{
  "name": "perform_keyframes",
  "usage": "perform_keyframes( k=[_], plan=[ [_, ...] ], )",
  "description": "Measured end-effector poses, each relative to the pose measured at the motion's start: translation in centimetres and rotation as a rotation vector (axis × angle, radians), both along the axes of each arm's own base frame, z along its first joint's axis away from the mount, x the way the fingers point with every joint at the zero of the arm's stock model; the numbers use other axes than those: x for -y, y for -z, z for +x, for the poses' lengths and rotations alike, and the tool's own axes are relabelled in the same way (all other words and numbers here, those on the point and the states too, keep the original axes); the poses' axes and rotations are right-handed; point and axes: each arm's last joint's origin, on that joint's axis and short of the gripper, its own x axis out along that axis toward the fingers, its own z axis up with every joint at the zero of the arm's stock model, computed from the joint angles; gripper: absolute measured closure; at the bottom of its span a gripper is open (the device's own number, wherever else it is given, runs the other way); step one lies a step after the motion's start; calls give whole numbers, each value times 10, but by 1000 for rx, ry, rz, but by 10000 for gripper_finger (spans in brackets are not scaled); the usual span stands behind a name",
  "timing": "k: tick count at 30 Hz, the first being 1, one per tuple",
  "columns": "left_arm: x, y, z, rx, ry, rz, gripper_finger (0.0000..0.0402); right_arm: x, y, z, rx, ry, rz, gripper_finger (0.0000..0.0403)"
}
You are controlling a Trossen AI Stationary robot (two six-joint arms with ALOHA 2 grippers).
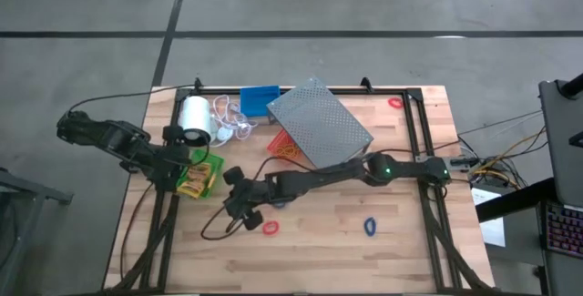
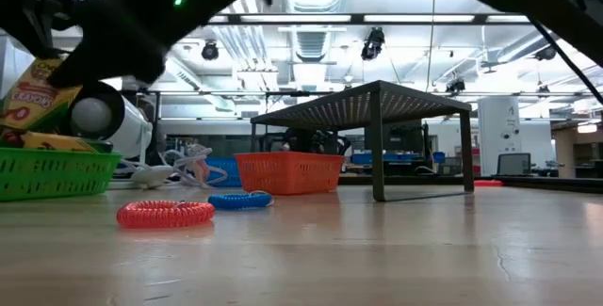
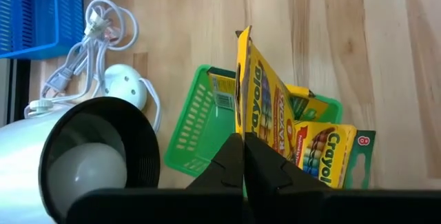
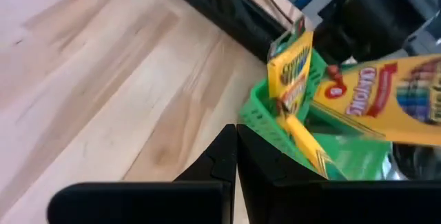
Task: Pick & Place Office Desk Supplies
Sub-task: Put the crayon box into the green bin
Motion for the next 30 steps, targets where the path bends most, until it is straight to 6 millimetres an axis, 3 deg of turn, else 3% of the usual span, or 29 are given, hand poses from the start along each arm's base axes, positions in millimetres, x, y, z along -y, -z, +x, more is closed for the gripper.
perform_keyframes(
  k=[6, 16, 30],
  plan=[
    [1, 1, 3, -15, 2, 7, 401, 4, -32, -17, -58, 59, -46, 394],
    [1, 1, 5, -18, -30, 32, 396, 6, -28, -28, -185, 87, -46, 394],
    [3, 3, 4, -56, 42, -28, 393, 6, -22, -27, -196, 90, -45, 394]
  ],
)
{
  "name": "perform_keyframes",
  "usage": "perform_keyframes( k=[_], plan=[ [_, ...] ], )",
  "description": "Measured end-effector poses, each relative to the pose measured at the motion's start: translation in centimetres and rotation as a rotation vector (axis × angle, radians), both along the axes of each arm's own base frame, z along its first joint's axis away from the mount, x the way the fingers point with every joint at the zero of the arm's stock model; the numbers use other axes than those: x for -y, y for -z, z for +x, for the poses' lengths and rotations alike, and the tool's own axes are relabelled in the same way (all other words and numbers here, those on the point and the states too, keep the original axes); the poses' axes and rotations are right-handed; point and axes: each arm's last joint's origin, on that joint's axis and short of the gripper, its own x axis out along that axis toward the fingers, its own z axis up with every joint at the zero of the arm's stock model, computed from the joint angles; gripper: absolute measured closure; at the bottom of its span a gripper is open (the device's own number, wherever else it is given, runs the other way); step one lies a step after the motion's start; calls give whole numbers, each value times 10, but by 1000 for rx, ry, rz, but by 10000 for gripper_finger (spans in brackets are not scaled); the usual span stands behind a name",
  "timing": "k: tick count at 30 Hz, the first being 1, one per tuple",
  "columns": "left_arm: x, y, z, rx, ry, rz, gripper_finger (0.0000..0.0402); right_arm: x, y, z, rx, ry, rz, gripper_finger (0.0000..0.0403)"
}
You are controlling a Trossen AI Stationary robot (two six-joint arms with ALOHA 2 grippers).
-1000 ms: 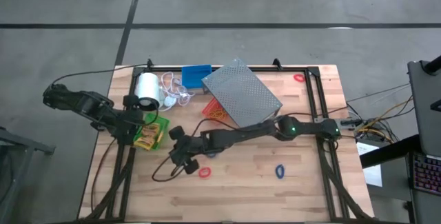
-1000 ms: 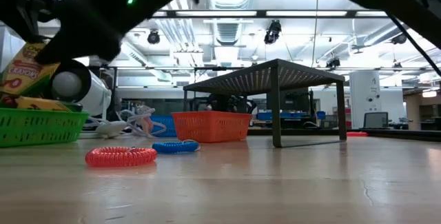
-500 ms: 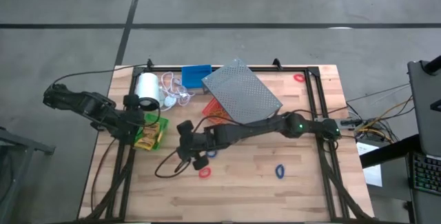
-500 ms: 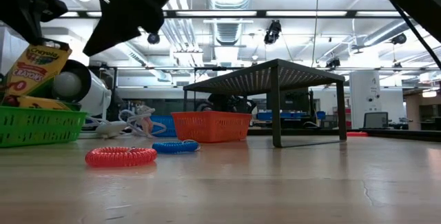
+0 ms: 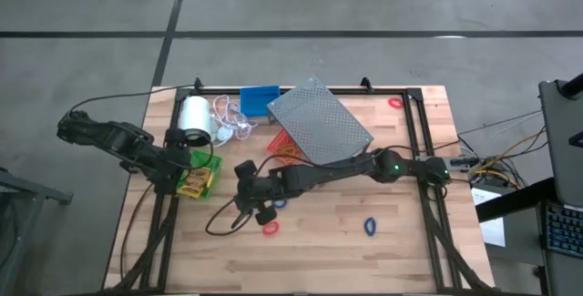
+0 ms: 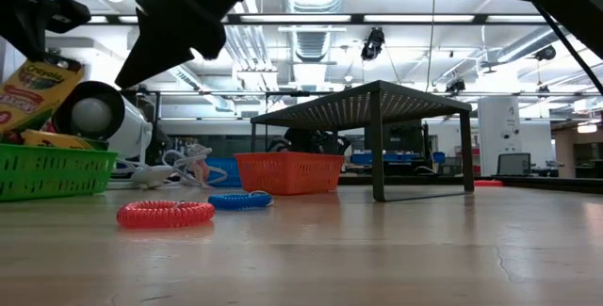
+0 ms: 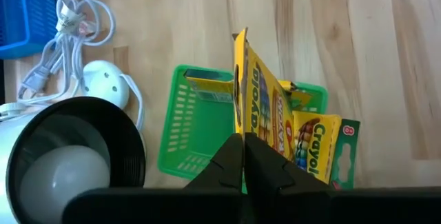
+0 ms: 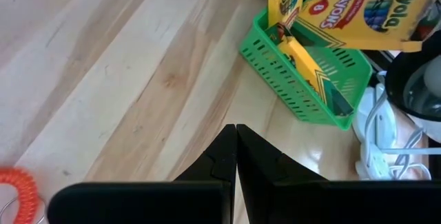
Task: Pick & Place Office Desk Supplies
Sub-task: Put the crayon box into the green bin
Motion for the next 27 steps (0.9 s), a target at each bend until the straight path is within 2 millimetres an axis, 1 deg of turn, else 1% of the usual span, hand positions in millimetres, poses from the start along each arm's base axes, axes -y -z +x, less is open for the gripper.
perform_keyframes(
  k=[10, 19, 27],
  plan=[
    [1, 3, 1, -20, 14, -13, 393, 0, 0, 0, -1, 0, 0, 394],
    [4, 5, 9, -62, 14, 2, 393, 0, 0, 0, -1, -2, -1, 394],
    [4, 5, 8, -60, 4, 10, 391, 0, 0, 0, 0, -1, 1, 394]
  ],
)
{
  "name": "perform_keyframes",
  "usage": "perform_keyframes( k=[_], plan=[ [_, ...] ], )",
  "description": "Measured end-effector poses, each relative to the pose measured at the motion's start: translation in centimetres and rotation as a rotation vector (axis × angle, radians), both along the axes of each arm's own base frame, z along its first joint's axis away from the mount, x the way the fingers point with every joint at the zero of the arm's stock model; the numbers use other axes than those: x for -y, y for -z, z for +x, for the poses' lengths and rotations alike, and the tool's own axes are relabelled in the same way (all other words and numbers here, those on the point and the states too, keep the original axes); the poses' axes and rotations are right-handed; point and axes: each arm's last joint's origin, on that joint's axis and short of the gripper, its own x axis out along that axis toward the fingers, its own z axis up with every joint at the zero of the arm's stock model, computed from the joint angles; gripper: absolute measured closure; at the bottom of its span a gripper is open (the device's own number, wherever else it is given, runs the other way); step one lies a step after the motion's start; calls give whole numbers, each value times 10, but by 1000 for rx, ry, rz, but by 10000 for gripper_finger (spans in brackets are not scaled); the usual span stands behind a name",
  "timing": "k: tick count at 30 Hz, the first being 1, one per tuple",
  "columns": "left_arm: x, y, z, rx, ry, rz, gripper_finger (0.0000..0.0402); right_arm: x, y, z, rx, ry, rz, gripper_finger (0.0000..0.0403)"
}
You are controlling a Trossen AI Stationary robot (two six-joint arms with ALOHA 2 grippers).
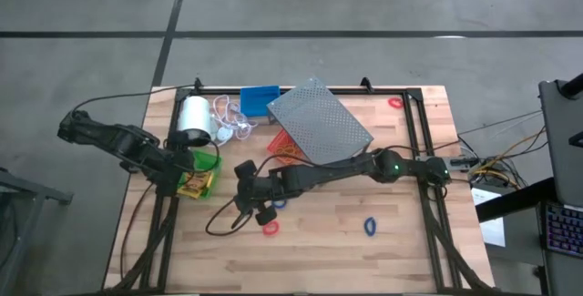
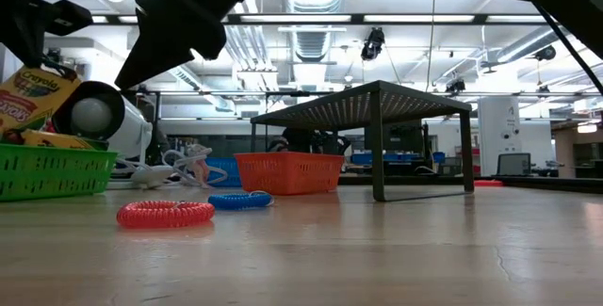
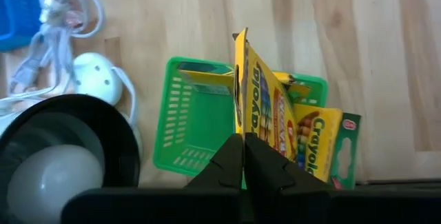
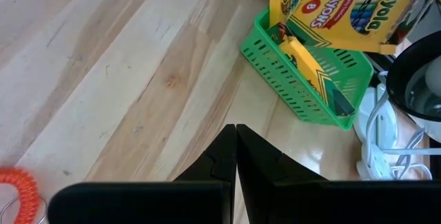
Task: Pick & Place Office Desk Supplies
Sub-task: Put the crayon box into the green bin, then put the orange spring rubber band into the blue bin
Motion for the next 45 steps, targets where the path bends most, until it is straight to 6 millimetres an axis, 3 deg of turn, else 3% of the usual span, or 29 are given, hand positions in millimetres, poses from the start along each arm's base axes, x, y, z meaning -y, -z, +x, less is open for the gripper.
perform_keyframes(
  k=[16, 38, 45],
  plan=[
    [-3, 0, 0, 31, -78, 68, 328, 0, 0, 0, -1, -2, -2, 394],
    [-2, -6, 1, 67, -77, 48, 327, 1, 0, 0, -1, -4, -6, 394],
    [1, -18, 8, 195, -225, -77, 327, 1, 0, 0, -2, -5, -8, 394]
  ],
)
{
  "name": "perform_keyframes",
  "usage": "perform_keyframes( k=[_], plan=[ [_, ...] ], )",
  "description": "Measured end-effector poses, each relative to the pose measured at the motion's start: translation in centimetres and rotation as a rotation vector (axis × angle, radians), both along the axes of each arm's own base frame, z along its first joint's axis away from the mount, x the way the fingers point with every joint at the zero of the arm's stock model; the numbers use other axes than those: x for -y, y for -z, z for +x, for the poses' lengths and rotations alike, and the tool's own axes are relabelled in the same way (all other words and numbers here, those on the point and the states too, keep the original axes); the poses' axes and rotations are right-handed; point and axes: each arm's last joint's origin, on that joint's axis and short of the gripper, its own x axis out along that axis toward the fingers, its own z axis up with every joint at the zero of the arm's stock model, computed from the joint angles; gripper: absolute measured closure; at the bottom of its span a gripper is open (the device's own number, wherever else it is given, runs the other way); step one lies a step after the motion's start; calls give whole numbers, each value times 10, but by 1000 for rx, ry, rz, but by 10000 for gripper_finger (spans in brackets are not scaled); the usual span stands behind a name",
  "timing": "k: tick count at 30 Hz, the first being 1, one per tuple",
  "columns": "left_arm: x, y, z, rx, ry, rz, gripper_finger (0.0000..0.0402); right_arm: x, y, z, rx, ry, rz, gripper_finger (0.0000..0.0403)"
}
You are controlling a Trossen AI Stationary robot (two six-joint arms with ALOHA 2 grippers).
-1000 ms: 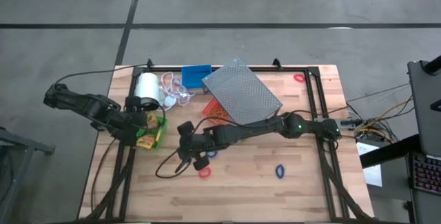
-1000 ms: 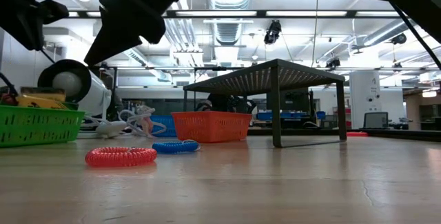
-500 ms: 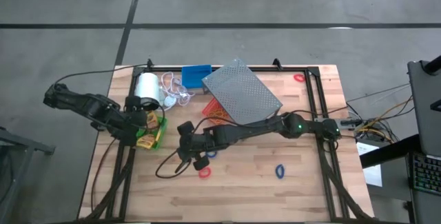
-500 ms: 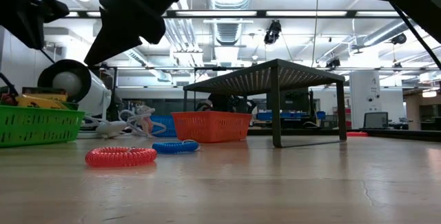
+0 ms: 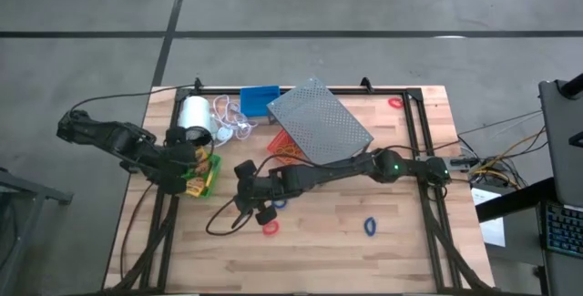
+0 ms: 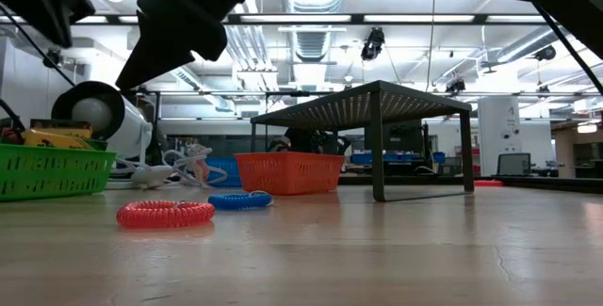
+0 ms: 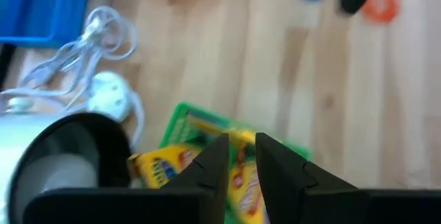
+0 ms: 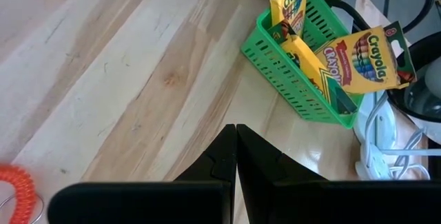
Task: Pick & Place Office Desk Supplies
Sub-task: Put the orange spring rubber band into the blue bin
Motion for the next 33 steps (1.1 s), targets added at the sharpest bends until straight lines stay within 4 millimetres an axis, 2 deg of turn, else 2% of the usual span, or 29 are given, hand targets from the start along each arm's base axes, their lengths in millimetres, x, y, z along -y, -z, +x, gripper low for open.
perform_keyframes(
  k=[4, 10, 17, 20, 26, 29, 33],
  plan=[
    [3, -14, 2, 72, 3, -99, 327, 1, 0, 0, -1, 1, 0, 394],
    [6, -42, 10, 278, -61, -260, 327, 1, 0, 0, -5, 8, -7, 394],
    [10, -66, 21, 514, -60, -358, 327, 5, 4, -5, -46, 127, -56, 394],
    [10, -69, 26, 568, -89, -317, 327, 5, 6, -8, -86, 154, -17, 394],
    [9, -66, 38, 590, -176, -117, 327, -4, 9, -16, -155, 166, 54, 394],
    [10, -65, 45, 602, -217, -65, 327, -8, 4, -18, -144, 184, 75, 394],
    [12, -67, 49, 624, -166, -27, 327, -12, -11, -26, -146, 193, 85, 394]
  ],
)
